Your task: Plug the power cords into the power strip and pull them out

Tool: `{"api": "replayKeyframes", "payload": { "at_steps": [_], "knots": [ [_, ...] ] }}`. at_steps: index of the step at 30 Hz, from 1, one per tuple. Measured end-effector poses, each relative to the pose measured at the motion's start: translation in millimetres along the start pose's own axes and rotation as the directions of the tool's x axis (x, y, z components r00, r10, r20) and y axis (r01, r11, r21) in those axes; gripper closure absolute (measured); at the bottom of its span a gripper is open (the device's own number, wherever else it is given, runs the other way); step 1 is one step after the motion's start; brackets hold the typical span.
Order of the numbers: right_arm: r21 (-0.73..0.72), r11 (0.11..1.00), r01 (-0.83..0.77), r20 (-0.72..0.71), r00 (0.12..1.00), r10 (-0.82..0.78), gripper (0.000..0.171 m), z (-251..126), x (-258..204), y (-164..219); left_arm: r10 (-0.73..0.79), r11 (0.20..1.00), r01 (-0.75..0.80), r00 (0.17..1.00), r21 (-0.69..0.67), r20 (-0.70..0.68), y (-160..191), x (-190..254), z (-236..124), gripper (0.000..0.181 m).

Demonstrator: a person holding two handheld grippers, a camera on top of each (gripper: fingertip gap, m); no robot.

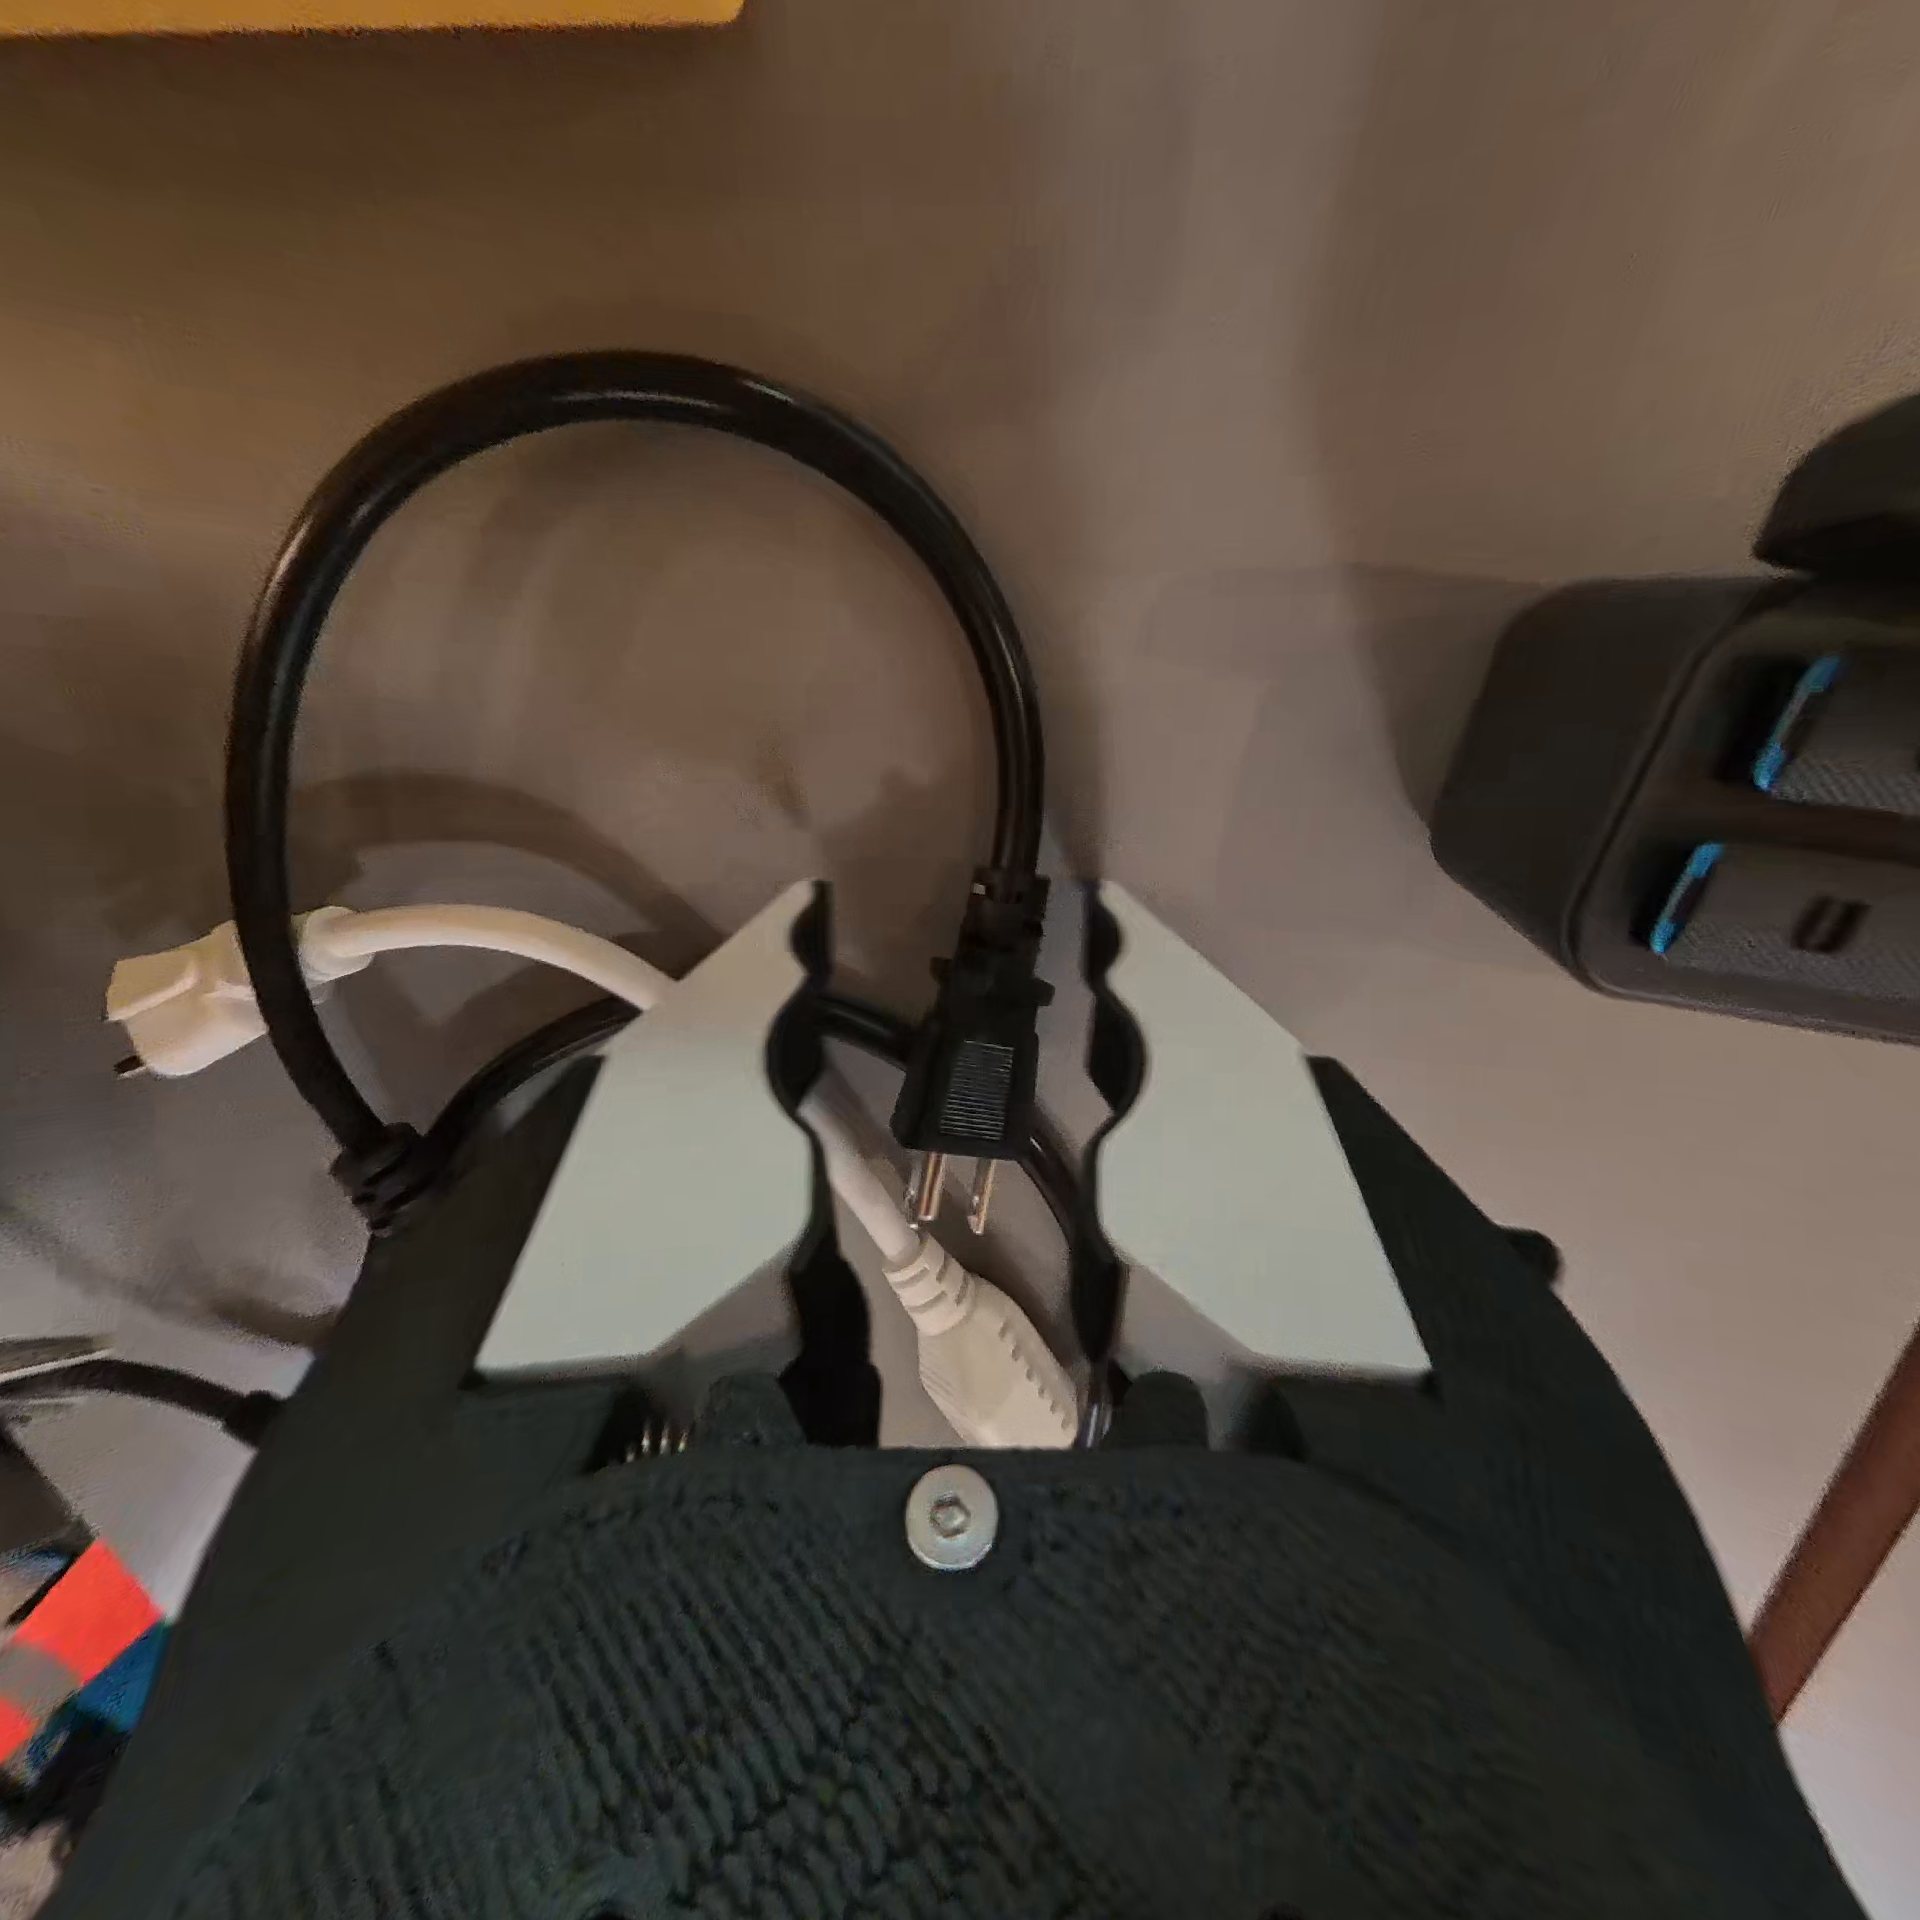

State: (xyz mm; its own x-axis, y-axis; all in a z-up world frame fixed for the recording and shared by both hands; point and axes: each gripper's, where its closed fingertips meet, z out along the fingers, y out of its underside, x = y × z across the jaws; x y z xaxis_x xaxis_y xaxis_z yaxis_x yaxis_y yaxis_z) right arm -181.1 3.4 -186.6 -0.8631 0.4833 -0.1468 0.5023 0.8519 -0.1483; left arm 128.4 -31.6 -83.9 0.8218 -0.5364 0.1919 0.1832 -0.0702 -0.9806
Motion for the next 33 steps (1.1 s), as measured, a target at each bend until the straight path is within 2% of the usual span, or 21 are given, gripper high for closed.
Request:
{"api": "replayKeyframes", "payload": {
  "at_steps": [2,4,6,9,12,14,17,23,27,33],
  "knots": [
    [-0.038,0.999,-0.002,0.015,1.0,0.003,0.156,-0.5,-1.0,1.4,-0.003,1.0,0.003,1.0,0.0,0.0,0.1,-0.3,0.1,0.139],
    [-0.079,0.997,0.006,0.021,1.0,-0.004,0.156,-3.7,-3.6,8.0,-0.005,1.0,0.005,1.0,-0.001,0.001,0.1,-0.6,0.2,0.139],
    [-0.087,0.996,0.031,-0.036,0.999,-0.035,0.156,-14.2,-0.3,13.8,-0.005,1.0,0.005,1.0,0.0,0.002,0.0,-0.9,0.2,0.139],
    [-0.037,0.999,0.016,-0.116,0.993,-0.02,0.157,-42.3,4.3,22.8,-0.004,1.0,0.004,1.0,0.003,0.019,-0.3,-3.2,-0.1,0.139],
    [-0.019,0.998,-0.059,-0.26,0.964,0.052,0.157,-78.6,20.5,51.0,-0.006,1.0,0.006,1.0,0.006,0.029,-0.8,-4.7,-0.5,0.139],
    [0.008,0.988,-0.155,-0.377,0.914,0.147,0.157,-104.7,34.3,78.9,0.001,1.0,-0.002,0.999,0.007,0.036,-0.9,-4.9,-0.6,0.139],
    [0.145,0.936,-0.321,-0.503,0.79,0.349,0.157,-143.8,44.3,123.8,0.017,1.0,-0.017,0.999,0.011,0.048,-1.7,-5.0,-1.0,0.139],
    [0.431,0.755,-0.494,-0.472,0.589,0.656,0.157,-199.1,-1.3,213.0,0.015,0.998,-0.022,0.994,0.06,0.107,-9.5,-12.2,-7.0,0.139],
    [0.492,0.661,-0.566,-0.477,0.46,0.749,0.157,-186.5,-63.0,276.3,-0.008,0.996,-0.003,0.992,0.085,0.122,-13.0,-15.1,-10.5,0.139],
    [0.582,0.425,-0.694,-0.297,0.305,0.905,0.158,-122.1,-164.3,333.9,0.022,0.998,-0.03,0.991,0.057,0.129,-10.2,-12.5,-7.9,0.139]
  ]
}}
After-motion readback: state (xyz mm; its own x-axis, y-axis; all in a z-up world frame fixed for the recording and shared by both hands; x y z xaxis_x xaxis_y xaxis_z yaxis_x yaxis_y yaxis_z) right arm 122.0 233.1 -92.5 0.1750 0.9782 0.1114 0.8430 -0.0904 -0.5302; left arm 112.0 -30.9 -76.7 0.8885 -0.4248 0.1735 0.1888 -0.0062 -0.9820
